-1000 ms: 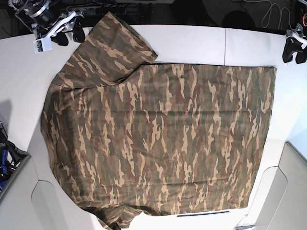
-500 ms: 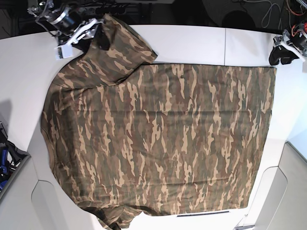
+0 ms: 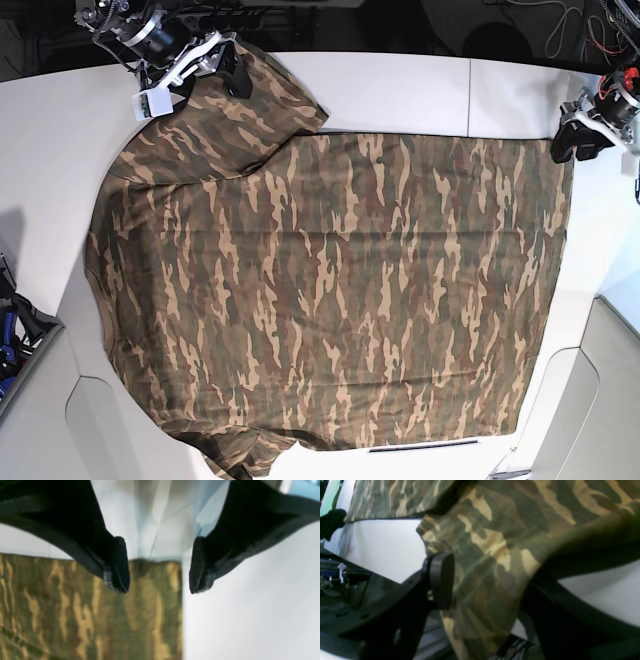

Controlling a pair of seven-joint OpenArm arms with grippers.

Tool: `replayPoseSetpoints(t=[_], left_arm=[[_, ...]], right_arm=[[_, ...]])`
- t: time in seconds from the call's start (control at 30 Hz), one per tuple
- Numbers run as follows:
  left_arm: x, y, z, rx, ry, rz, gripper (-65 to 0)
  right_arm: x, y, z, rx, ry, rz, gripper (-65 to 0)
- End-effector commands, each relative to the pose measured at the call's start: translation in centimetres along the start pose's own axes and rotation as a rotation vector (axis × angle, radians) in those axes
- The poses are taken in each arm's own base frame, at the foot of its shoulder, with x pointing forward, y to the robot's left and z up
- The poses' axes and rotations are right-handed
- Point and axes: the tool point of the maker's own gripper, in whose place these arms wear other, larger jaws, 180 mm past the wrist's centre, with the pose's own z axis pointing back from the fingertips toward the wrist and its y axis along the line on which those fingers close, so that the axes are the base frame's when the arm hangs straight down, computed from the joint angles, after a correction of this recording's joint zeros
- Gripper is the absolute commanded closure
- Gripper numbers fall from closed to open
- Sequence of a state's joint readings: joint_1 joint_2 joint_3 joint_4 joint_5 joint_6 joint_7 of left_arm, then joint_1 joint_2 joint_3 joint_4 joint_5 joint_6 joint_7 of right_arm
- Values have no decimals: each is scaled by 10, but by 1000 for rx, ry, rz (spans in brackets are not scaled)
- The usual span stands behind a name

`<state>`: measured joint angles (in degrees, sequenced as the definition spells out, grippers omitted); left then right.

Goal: Fold the T-shirt properly
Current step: 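Grasp the camouflage shirt's shoulder corners with both grippers, then lift the shoulder edge with both grippers and drag it across the shirt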

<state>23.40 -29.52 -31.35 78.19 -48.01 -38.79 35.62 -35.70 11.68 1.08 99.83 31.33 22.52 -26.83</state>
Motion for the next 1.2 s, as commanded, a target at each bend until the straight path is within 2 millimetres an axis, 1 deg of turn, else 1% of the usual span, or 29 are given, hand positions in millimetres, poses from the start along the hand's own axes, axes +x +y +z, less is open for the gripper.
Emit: replayPoseSetpoints(t=[0.0,0.07,0.1,0.13,0.2,0.23,0.33,0.37,0.43,0.57,0.63,0.73,0.83,0.93,1.07,1.17], left_arm=[[5,2,1,11,2,-20,-406],[1,0,-3,11,21,-34,-402],[-1,-1,-5,14,31,-44,-385],[-1,-1,-6,18,35,-47,-343],[-1,0,-7,27,33,-42,-229],[0,0,-7,26,30,-42,-182],[0,0,-7,24,28,-44,-57],[1,0,-7,24,25,-44,-9],[2,-1,-7,20,18,-40,0],[9,-8,-3,-21,3,-81,0],[16,-7,0,-13,-11,-90,0],[35,-9,10,-12,-67,-98,0],[55,-13,18,-20,-126,-102,0],[67,-20,20,-31,-156,-124,0],[86,-25,17,-38,-203,-140,0],[103,-28,14,-40,-243,-151,0]], right_arm=[[-13,-4,2,-20,53,3,-345],[-12,-4,2,-20,49,3,-345],[-11,-4,2,-20,44,3,-343],[-10,-4,2,-20,42,3,-321],[-10,-4,2,-20,42,3,-237],[-10,-4,2,-20,41,3,-190],[-8,-2,0,-18,33,1,-2],[-6,-2,-1,-17,30,1,0],[-3,0,-2,-14,21,3,0],[5,10,0,34,8,37,0],[10,13,5,41,9,52,0],[24,16,16,52,-27,46,0],[49,23,29,87,-109,62,0],[75,24,39,86,-185,82,0],[116,15,41,58,-287,126,0],[141,8,38,30,-333,179,0]])
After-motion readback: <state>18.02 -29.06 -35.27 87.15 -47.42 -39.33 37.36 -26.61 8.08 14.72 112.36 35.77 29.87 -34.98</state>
